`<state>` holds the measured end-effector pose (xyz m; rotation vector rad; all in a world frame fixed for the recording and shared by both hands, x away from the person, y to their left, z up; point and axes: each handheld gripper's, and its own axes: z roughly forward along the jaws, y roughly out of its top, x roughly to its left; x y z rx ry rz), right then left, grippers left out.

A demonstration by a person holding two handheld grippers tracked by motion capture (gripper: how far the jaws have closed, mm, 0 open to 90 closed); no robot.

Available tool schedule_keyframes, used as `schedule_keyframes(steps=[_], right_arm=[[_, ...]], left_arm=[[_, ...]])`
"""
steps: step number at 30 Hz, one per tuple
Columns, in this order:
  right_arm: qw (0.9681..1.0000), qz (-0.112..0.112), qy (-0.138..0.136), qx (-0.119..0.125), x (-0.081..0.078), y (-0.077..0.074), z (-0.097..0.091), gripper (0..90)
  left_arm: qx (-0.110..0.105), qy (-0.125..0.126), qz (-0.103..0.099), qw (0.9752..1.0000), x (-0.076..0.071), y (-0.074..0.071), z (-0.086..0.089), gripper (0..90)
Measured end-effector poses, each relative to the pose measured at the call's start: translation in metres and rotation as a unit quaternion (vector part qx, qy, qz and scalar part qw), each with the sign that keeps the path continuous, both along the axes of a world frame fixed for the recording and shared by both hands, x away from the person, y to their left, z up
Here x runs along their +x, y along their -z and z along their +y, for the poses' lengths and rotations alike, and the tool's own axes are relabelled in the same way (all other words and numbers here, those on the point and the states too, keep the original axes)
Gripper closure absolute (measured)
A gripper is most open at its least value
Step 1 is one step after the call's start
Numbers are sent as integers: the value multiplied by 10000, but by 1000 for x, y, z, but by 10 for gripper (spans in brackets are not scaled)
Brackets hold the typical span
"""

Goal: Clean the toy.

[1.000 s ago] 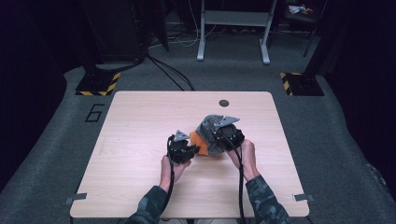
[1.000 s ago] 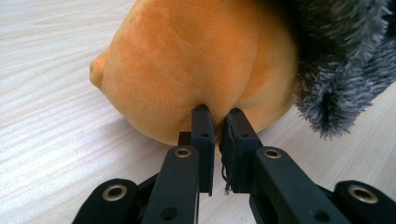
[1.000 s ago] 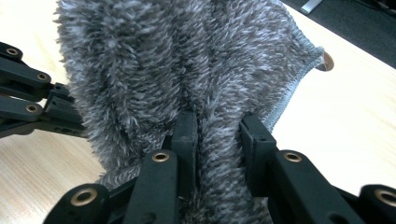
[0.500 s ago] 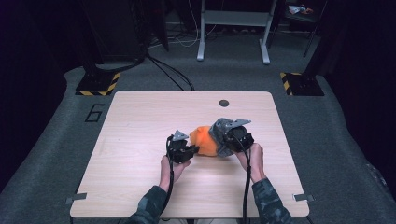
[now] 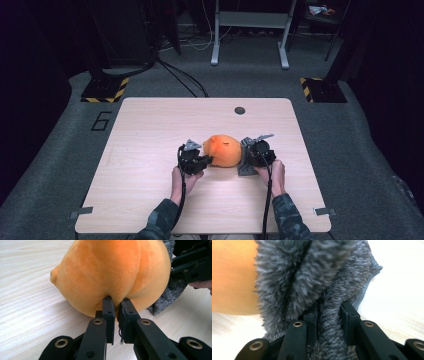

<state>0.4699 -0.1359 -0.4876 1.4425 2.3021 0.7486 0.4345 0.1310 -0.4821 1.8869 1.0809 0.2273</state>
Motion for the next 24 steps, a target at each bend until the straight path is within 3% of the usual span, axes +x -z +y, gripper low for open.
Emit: schedule_keyframes(steps=[2, 4, 5, 7, 9, 11, 16, 19, 24], right_arm=[[10000, -77, 41, 49, -2, -3, -3, 706], [9992, -350, 78, 155, -9, -15, -7, 707], [9992, -350, 78, 155, -9, -15, -7, 707], [9971, -690, 95, 297, -19, -35, -8, 708], [9961, -802, 61, 350, -22, -42, -6, 709], [9936, -1008, -219, 451, -30, -57, 4, 709], [9948, -861, -462, 271, -24, -54, 22, 709], [9956, -797, -346, 364, -20, -50, 22, 709], [9956, -811, -345, 314, -16, -51, 21, 709]], left_arm=[[-19, -52, 35, 10000, 0, 0, 0, 837], [7, -39, 31, 10000, 0, -1, 1, 835], [7, -39, 31, 10000, 0, -1, 1, 833], [-21, -49, 29, 10000, 0, -1, 1, 833], [-24, -47, 27, 10000, 0, -1, 1, 831], [-24, -52, 23, 10000, 0, -1, 1, 829], [-58, 35, -6, 10000, 1, 0, 3, 796], [-32, 74, -48, 10000, 1, 1, 7, 713], [152, 11, -17, 9999, 2, 6, 8, 566]])
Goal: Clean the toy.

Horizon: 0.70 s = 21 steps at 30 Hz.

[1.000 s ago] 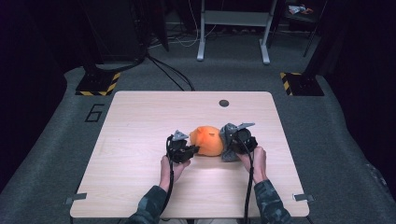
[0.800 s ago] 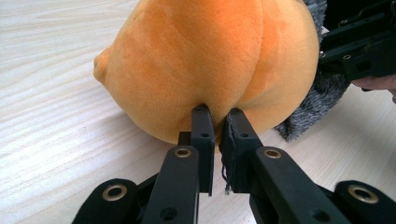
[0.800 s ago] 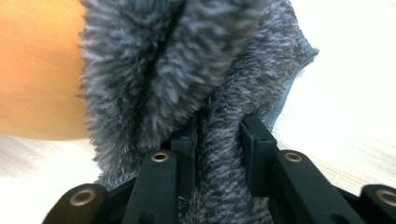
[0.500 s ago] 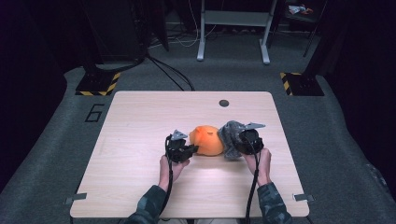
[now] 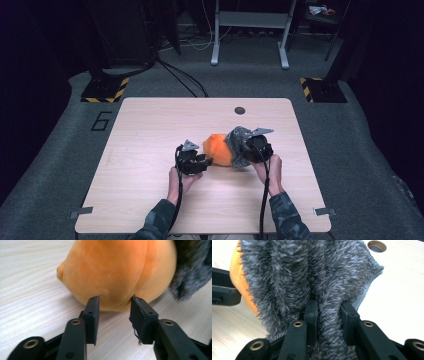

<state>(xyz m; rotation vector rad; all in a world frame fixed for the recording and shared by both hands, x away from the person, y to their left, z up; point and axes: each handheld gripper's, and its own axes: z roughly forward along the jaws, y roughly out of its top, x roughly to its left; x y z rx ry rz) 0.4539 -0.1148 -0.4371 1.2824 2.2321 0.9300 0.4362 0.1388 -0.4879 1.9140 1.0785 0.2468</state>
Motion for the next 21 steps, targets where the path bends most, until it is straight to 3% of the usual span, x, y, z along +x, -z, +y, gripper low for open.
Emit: schedule_keyframes(steps=[1, 4, 7, 10, 13, 16, 21], right_arm=[[10000, 28, 62, -1, 0, -1, 1, 709], [10000, 7, 35, -32, 2, -1, 1, 709], [10000, 33, 69, -24, 5, -1, 3, 709], [10000, -4, 73, -35, 7, -1, 4, 709], [10000, -25, 54, -19, 8, 0, 3, 709], [9999, 20, 107, 36, 7, 0, 1, 709], [9998, -57, 166, 133, 4, -3, -5, 707]], left_arm=[[133, -16, -6, 9999, 0, 3, 0, 542], [233, -18, -58, 9997, 0, 4, -2, 480], [493, -8, -237, 9985, 1, 4, -9, 472], [608, 29, -347, 9975, 2, 5, -14, 527], [734, 103, -428, 9963, 3, 4, -16, 656], [708, 98, -431, 9965, 3, 4, -18, 768], [355, 70, -235, 9991, 2, -2, -18, 820]])
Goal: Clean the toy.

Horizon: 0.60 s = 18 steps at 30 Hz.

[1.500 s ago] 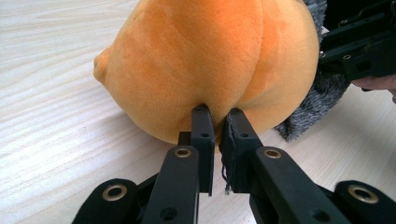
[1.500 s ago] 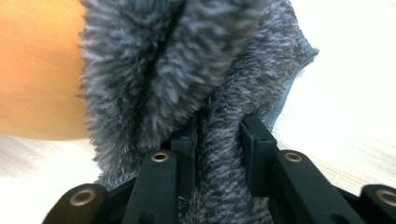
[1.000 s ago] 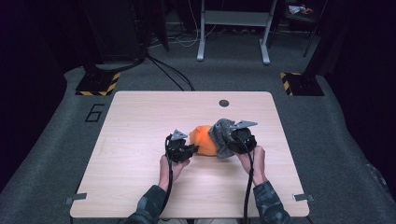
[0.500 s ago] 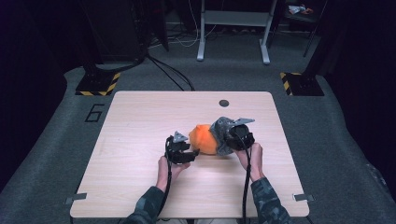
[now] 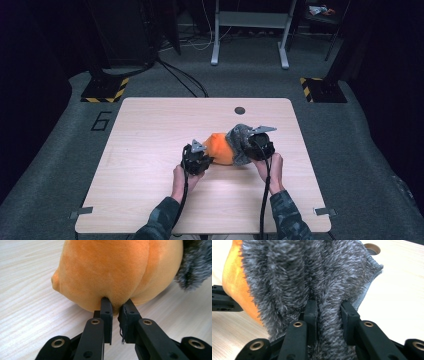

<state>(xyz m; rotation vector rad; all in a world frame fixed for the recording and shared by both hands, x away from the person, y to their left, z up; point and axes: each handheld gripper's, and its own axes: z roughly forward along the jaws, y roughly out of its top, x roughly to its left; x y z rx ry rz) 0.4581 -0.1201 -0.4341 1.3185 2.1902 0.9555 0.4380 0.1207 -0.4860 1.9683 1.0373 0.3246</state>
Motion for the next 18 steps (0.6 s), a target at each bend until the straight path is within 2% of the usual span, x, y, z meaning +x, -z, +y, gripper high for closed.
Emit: schedule_keyframes(steps=[6, 7, 9, 10, 12, 14, 15, 16, 17, 18], right_arm=[[9999, -84, 1, 68, -2, -7, -3, 706], [9999, -143, -58, 35, -2, -8, -4, 706], [9999, -108, -21, 60, -2, -9, -3, 705], [9999, -108, -39, 60, -1, -9, -3, 704], [10000, -50, 6, 86, 1, -7, -2, 704], [9999, -65, 15, 100, 1, -8, -2, 704], [9999, -155, -38, 59, -1, -12, 0, 704], [9999, -155, -38, 59, -1, -12, 0, 704], [9995, -275, -142, 49, -4, -18, 4, 704], [9995, -275, -142, 49, -4, -18, 4, 704]], left_arm=[[-378, 91, 248, 9989, -3, -12, 5, 826], [-429, 85, 298, 9986, -4, -13, 5, 826], [-477, 60, 404, 9980, -4, -13, 6, 825], [-569, 17, 474, 9973, -4, -11, 6, 825], [-649, -20, 504, 9966, -3, -10, 7, 824], [-619, -36, 518, 9967, -2, -10, 8, 823], [-593, -85, 505, 9969, -1, -10, 8, 822], [-593, -85, 505, 9969, -1, -10, 8, 821], [-585, -113, 500, 9970, -1, -10, 8, 820], [-555, -105, 470, 9973, 0, -9, 8, 820]])
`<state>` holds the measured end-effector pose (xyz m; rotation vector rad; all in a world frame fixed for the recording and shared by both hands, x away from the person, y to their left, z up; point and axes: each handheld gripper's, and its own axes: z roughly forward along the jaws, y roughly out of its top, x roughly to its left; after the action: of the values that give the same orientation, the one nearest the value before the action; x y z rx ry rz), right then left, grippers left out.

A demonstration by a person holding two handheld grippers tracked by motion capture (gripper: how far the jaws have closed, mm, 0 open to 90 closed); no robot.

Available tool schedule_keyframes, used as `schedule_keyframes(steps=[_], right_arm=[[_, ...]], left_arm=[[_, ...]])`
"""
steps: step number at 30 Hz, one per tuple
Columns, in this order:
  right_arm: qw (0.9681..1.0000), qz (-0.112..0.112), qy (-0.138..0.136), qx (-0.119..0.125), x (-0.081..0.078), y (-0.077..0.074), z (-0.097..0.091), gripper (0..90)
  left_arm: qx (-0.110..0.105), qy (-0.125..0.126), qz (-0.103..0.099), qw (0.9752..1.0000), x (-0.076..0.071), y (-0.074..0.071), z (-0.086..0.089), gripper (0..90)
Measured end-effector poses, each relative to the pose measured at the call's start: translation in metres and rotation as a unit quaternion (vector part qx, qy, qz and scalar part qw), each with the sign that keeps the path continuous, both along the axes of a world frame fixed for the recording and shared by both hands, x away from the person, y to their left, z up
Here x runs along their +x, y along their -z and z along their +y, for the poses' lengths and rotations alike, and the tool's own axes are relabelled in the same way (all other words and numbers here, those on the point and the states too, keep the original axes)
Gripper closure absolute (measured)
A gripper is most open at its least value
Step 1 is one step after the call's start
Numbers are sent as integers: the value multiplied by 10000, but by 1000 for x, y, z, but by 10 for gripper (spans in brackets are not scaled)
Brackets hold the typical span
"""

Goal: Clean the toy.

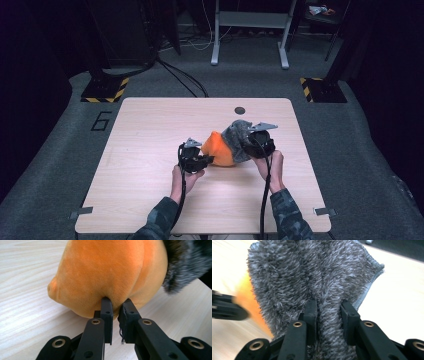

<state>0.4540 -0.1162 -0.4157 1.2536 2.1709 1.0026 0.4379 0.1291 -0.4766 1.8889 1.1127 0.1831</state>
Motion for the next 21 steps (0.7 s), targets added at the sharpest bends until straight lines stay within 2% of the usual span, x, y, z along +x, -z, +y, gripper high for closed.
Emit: schedule_keyframes(steps=[1, 2, 3, 4, 7, 9, 12, 16, 21], right_arm=[[9999, -116, -110, -13, -4, -8, 6, 705], [9999, -116, -110, -13, -4, -8, 6, 705], [9995, -199, -232, -31, -7, -15, 15, 704], [9995, -199, -232, -31, -7, -15, 15, 704], [9989, -240, -375, -143, -8, -18, 30, 704], [9981, -188, -483, -339, -5, -12, 43, 701], [9977, -231, -465, -443, -4, -6, 48, 702], [9982, -199, -437, -365, -5, -3, 48, 700], [9983, -157, -442, -334, -7, 0, 40, 697]], left_arm=[[18, -31, 2, 10000, 0, 0, -1, 820], [52, -30, 11, 10000, 0, 0, -1, 820], [70, -12, -2, 10000, 0, 0, -2, 819], [103, -25, -17, 9999, 0, 0, -2, 819], [181, -19, -45, 9998, 0, 0, -3, 817], [222, -53, -76, 9997, 0, 1, -4, 817], [262, -92, -20, 9996, 2, 4, -2, 817], [251, -155, 26, 9996, 2, 6, -1, 818], [237, -208, 54, 9995, 3, 7, -1, 817]])
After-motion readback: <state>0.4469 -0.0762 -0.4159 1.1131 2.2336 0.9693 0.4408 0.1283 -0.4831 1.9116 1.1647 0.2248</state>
